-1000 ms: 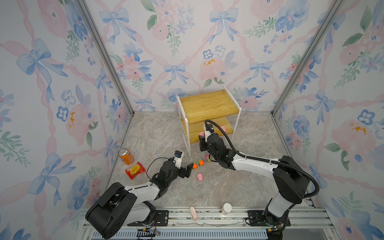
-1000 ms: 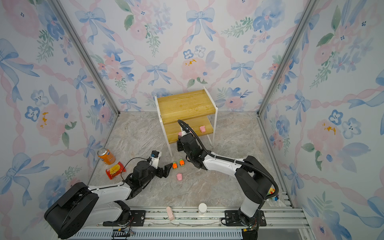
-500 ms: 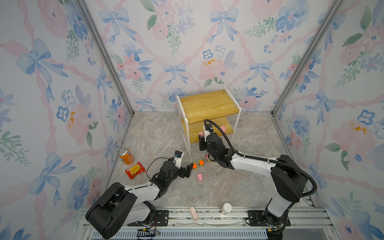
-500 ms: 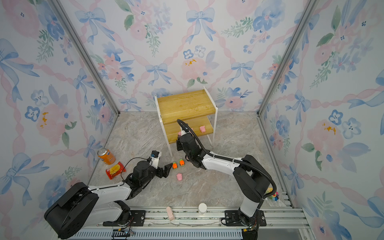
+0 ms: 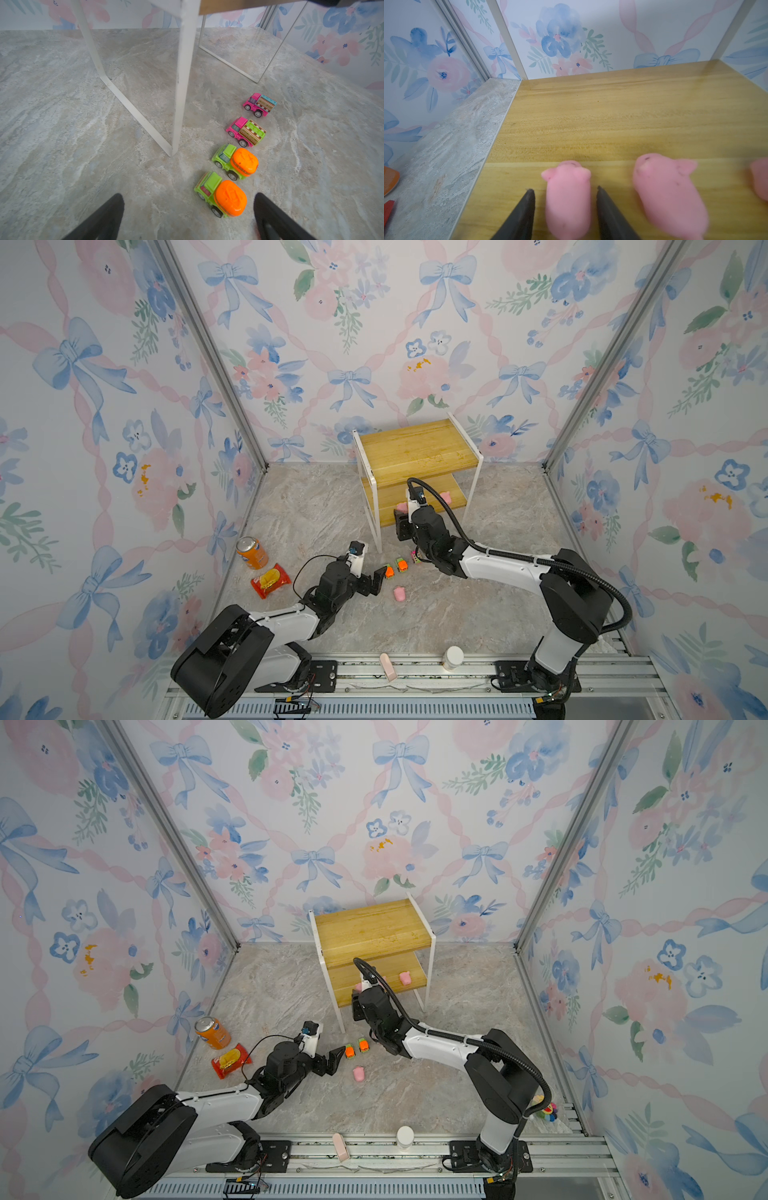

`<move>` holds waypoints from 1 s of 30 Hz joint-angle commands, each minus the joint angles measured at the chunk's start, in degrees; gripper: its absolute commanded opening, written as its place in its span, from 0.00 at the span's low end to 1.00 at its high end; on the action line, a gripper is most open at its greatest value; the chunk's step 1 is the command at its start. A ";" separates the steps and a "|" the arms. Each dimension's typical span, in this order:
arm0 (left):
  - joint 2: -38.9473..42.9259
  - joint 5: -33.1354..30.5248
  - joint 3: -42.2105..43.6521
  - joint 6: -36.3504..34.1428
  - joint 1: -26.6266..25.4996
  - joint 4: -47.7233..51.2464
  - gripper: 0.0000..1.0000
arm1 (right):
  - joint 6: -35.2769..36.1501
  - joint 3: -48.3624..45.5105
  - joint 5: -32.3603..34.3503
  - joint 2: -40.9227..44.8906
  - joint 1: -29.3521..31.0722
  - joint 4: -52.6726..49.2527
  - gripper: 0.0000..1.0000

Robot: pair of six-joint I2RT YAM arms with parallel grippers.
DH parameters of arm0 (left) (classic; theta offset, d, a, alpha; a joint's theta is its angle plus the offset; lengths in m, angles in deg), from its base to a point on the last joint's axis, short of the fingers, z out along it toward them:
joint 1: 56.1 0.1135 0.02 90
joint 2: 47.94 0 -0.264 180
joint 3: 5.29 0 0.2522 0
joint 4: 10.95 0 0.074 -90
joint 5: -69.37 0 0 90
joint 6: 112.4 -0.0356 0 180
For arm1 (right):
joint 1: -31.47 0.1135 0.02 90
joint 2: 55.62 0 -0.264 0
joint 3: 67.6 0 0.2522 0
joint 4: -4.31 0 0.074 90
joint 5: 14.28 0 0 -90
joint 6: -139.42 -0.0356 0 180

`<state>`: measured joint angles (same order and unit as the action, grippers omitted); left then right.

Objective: Place and organize the plastic toys onto the shelf
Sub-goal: 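Set the pig down beside the other pigs and open the right gripper, then withdraw the right gripper and lower it onto the last pink pig, closing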

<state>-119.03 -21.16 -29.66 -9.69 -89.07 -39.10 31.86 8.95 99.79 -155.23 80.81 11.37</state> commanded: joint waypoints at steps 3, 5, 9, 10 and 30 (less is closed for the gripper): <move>-0.47 0.70 0.58 0.12 0.36 0.07 0.98 | 0.31 -1.57 1.24 3.14 1.01 -2.03 0.54; -0.54 0.71 0.59 0.12 0.36 0.07 0.98 | 0.64 -2.72 1.66 4.49 1.54 -3.14 0.56; -0.64 0.71 0.50 0.12 0.36 0.05 0.98 | 1.86 -4.66 2.47 9.15 2.81 -6.10 0.59; -0.59 0.71 0.58 0.17 0.36 0.02 0.98 | 2.14 -4.99 2.20 10.18 3.03 -7.55 0.59; 0.01 0.18 1.11 0.56 0.45 0.17 0.98 | -0.30 -36.03 -12.25 33.18 8.47 -8.06 0.63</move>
<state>-119.01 -21.18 -29.49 -9.67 -89.07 -39.10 34.90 -24.78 89.78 -120.48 87.12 0.00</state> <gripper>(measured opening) 0.979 0.627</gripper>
